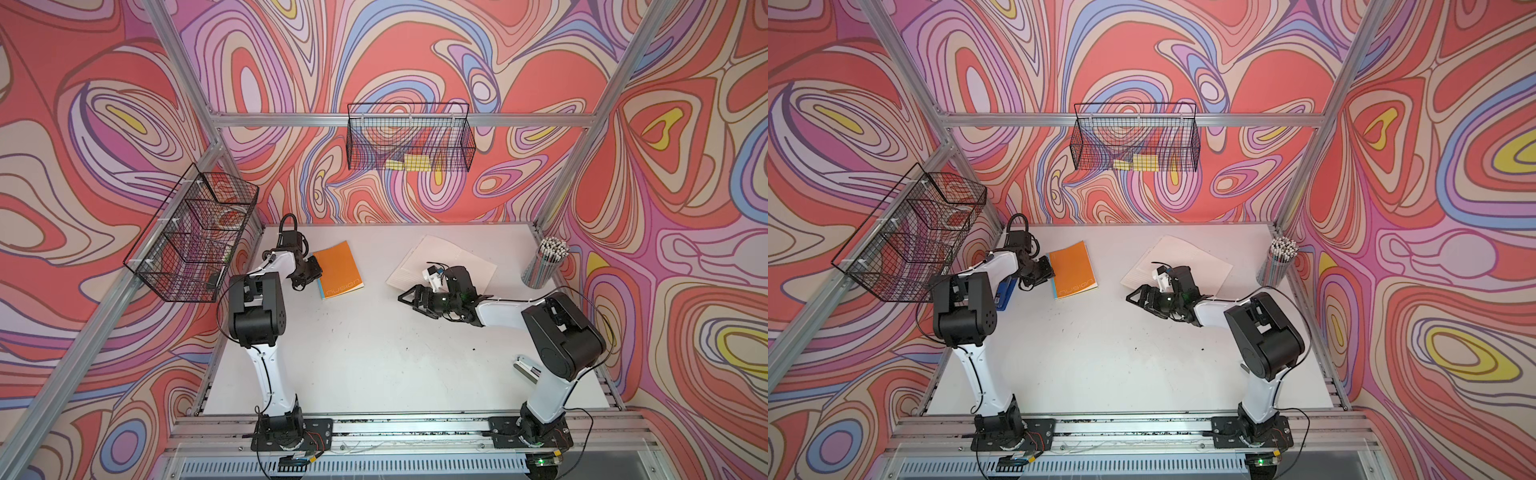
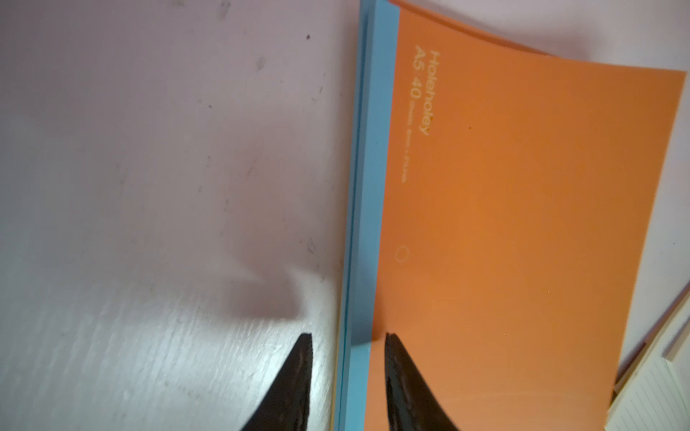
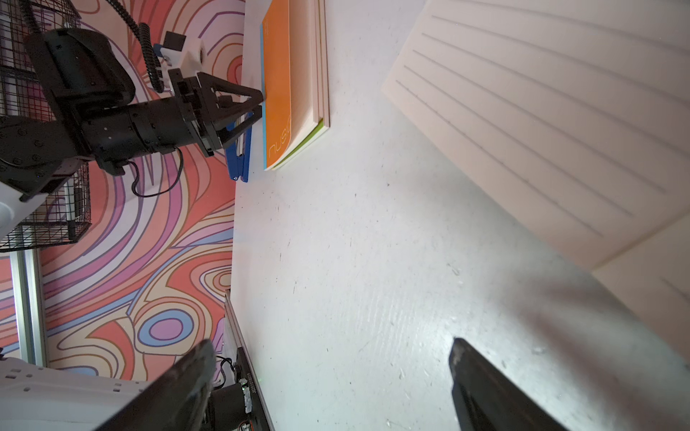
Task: Close the notebook
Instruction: Place the notebook at the notebook.
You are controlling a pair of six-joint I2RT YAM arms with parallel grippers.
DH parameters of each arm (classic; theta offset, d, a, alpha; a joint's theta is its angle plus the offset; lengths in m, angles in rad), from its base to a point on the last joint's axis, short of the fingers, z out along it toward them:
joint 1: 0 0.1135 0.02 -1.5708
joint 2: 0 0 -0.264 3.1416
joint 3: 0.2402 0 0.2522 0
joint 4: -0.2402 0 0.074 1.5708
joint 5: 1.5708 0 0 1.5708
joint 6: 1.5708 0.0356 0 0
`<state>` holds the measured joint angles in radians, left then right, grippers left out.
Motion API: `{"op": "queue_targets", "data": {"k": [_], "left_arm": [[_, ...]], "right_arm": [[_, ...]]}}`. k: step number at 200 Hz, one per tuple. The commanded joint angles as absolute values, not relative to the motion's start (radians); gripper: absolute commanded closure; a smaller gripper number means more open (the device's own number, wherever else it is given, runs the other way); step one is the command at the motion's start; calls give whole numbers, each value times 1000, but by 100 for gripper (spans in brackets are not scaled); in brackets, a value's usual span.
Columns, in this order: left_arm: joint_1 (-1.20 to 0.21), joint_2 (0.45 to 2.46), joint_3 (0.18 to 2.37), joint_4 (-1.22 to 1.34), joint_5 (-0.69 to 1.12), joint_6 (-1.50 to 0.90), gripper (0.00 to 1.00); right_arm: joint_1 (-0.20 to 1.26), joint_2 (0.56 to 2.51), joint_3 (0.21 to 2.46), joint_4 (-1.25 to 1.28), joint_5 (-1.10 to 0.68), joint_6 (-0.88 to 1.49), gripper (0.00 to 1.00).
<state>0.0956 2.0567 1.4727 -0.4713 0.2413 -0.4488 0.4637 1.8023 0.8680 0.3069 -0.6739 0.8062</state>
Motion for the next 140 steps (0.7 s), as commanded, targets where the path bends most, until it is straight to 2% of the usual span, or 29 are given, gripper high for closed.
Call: {"op": "queue_targets", "data": {"k": [1,68,140], "left_arm": [[100,1997,1466,-487,253,-457,64],[101,1839,1431,-480,314,-465,64],[74,1540,1219,-410,442,-511,60]], "right_arm": [[459,1746,848,316,-669,809,2],[462,1711,830,315,-659,818,2],[529,1627,854,246,-595,810,2]]}}
